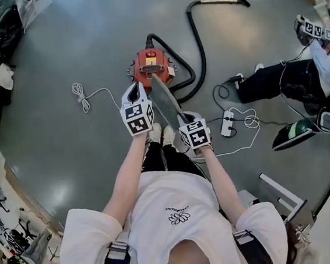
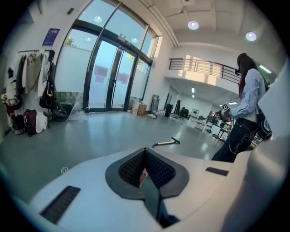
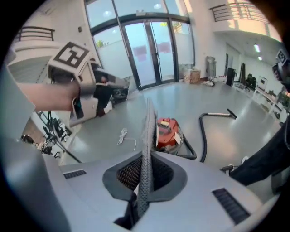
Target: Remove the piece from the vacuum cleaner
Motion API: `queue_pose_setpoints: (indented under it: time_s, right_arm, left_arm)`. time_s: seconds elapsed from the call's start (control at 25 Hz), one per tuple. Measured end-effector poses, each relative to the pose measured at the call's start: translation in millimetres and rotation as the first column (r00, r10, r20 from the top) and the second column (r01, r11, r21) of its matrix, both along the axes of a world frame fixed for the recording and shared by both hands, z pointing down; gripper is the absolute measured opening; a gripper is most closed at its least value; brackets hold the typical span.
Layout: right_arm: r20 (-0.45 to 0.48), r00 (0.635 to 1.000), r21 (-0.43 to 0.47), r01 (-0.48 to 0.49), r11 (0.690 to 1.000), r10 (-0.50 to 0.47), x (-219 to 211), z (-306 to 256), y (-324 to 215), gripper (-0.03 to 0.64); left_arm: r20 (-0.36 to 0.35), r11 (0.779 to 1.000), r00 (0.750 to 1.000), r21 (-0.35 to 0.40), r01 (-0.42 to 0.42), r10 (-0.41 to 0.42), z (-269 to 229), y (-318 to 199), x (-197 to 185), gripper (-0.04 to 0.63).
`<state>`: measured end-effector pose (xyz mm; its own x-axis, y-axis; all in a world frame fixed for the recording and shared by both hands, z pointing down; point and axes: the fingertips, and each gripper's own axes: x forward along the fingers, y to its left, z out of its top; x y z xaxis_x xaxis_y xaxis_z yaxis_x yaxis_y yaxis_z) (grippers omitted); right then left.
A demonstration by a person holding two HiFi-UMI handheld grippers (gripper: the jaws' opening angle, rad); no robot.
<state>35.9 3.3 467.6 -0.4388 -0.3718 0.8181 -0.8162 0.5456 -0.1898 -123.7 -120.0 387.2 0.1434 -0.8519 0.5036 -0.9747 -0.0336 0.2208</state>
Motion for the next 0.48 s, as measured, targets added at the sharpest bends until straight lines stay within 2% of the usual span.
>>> queue_pose_setpoints:
  time_s: [0.16, 0.28, 0.36, 0.48]
  right_arm:
    - [0.077, 0.995, 0.174, -0.080, 0.982, 0.067, -12.5, -90.9, -48.5, 0.023]
    - [0.090, 0.994, 0.319, -0.081, 0.944, 0.055, -24.5, -148.9, -74.4, 0.023]
    - [0.095, 0.995, 0.416, -0.070, 0.907, 0.033, -36.3, -185.7, -88.6, 0.023]
    - [0.155, 0.987, 0.525, -0.112, 0.844, 0.034, -40.2, -251.3, -100.6, 0.023]
  left_arm:
    - [-0.046, 0.995, 0.998, 0.091, -0.043, 0.048, -70.2, 0.0, 3.7, 0.005]
    - [-0.085, 0.984, 0.994, 0.168, -0.056, 0.071, -108.5, 1.6, 5.4, 0.005]
    - [-0.091, 0.967, 0.993, 0.247, -0.056, 0.081, -140.7, -2.9, -0.8, 0.005]
    - [-0.085, 0.925, 0.992, 0.376, -0.053, 0.091, -205.0, -5.7, -7.7, 0.005]
